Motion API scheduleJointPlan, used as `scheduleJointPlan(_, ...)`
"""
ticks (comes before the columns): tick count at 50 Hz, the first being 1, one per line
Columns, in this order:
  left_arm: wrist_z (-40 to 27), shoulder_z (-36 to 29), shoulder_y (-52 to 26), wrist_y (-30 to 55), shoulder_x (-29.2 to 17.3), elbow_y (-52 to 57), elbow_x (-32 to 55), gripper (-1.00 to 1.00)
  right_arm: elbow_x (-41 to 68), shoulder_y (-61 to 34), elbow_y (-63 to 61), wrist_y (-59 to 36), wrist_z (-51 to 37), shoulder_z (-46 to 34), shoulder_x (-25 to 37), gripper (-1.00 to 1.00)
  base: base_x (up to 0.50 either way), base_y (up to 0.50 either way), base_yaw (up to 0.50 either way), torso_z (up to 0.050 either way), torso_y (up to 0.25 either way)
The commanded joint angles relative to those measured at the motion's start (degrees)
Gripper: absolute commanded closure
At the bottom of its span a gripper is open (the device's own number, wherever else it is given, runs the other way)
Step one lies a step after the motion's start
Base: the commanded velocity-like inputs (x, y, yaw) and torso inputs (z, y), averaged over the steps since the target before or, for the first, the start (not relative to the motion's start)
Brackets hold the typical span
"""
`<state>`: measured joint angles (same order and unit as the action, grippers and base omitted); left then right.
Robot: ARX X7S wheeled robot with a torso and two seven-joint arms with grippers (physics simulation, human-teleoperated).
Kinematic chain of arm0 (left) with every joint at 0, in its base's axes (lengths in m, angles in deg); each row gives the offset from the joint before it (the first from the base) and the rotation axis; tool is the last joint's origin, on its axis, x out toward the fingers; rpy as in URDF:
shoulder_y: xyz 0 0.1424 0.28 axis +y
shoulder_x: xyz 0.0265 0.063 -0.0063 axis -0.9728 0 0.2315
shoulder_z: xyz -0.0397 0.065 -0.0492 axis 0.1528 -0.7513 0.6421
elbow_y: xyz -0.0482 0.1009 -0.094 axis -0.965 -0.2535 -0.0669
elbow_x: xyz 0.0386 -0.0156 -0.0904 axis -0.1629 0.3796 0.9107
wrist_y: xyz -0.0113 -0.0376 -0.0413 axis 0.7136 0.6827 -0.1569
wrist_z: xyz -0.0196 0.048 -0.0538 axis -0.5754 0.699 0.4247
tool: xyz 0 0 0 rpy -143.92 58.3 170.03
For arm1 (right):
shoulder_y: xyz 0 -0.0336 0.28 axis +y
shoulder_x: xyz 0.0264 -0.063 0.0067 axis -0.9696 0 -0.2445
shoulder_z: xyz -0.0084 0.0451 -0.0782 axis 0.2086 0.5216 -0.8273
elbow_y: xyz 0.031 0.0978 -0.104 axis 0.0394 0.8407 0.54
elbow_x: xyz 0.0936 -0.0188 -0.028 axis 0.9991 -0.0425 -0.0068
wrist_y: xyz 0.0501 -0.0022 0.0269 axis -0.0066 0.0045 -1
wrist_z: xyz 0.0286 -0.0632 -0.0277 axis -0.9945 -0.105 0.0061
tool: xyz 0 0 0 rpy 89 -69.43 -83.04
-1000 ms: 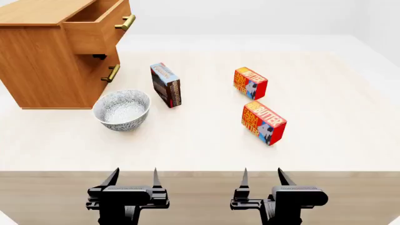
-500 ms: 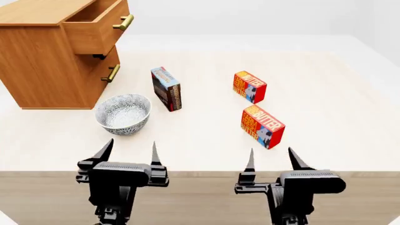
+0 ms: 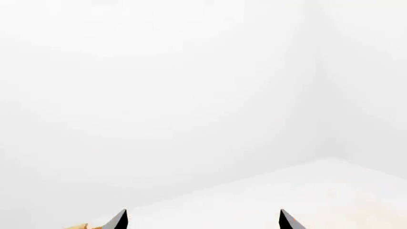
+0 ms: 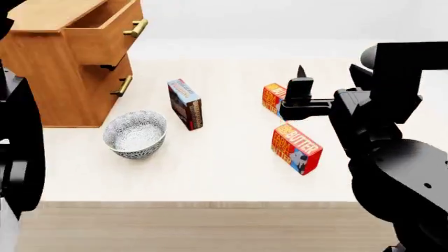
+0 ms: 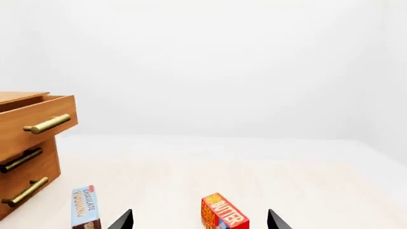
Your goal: Put the butter at the front in the top drawer of the cabinet and close it.
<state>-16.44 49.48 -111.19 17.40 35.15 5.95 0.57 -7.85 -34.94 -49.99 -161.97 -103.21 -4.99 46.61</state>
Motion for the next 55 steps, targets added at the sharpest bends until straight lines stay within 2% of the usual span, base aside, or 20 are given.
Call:
scheduleJointPlan(1, 5.5, -10.4, -25.5, -6.8, 0.4, -27.0, -0.3, -1.00, 36.4, -15.7, 3.0, -7.9, -24.5, 3.4, 4.8, -1.00, 0.50, 0.00, 0.00, 0.000, 0.000)
scheduleJointPlan(6, 6.3, -10.6, -24.9, -8.2, 0.8, -27.2, -0.3, -1.00, 39.0, -15.8, 2.5, -6.2, -26.5, 3.3, 5.9, -1.00, 0.50, 0.00, 0.00, 0.000, 0.000)
scheduleJointPlan(19, 7.0, -10.4, -24.0, -10.7, 0.5, -27.5, -0.4, -1.00, 37.0, -16.2, 2.0, -3.3, -23.6, 1.3, 6.3, -1.00, 0.50, 0.00, 0.00, 0.000, 0.000)
scheduleJointPlan(41, 7.3, -11.2, -23.5, -10.6, -0.1, -26.0, -0.5, -1.00, 38.4, -15.5, 1.0, -0.5, -24.4, -0.3, 7.4, -1.00, 0.50, 0.00, 0.00, 0.000, 0.001)
scheduleJointPlan(46, 8.0, -12.3, -23.5, -10.0, -0.4, -24.9, -0.6, -1.00, 39.8, -15.6, 1.0, -0.4, -25.8, -1.0, 7.8, -1.00, 0.04, 0.00, 0.00, 0.000, 0.002)
scheduleJointPlan(51, 9.5, -15.5, -23.6, -7.9, -1.5, -21.6, -1.3, -1.00, 39.8, -14.8, 0.6, 0.2, -25.2, -0.9, 8.3, -1.00, 0.00, 0.00, 0.00, 0.000, 0.000)
scheduleJointPlan(53, 12.3, -19.6, -24.1, -5.8, -2.7, -18.9, -2.1, -1.00, 39.6, -14.6, 0.3, 0.3, -24.8, -1.0, 8.7, -1.00, 0.00, 0.00, 0.00, 0.000, 0.000)
scheduleJointPlan(55, 18.1, -25.2, -26.1, -1.1, -4.3, -16.4, -1.6, -1.00, 39.6, -14.2, 0.0, 0.3, -24.9, -0.9, 9.3, -1.00, 0.00, 0.00, 0.00, 0.000, 0.000)
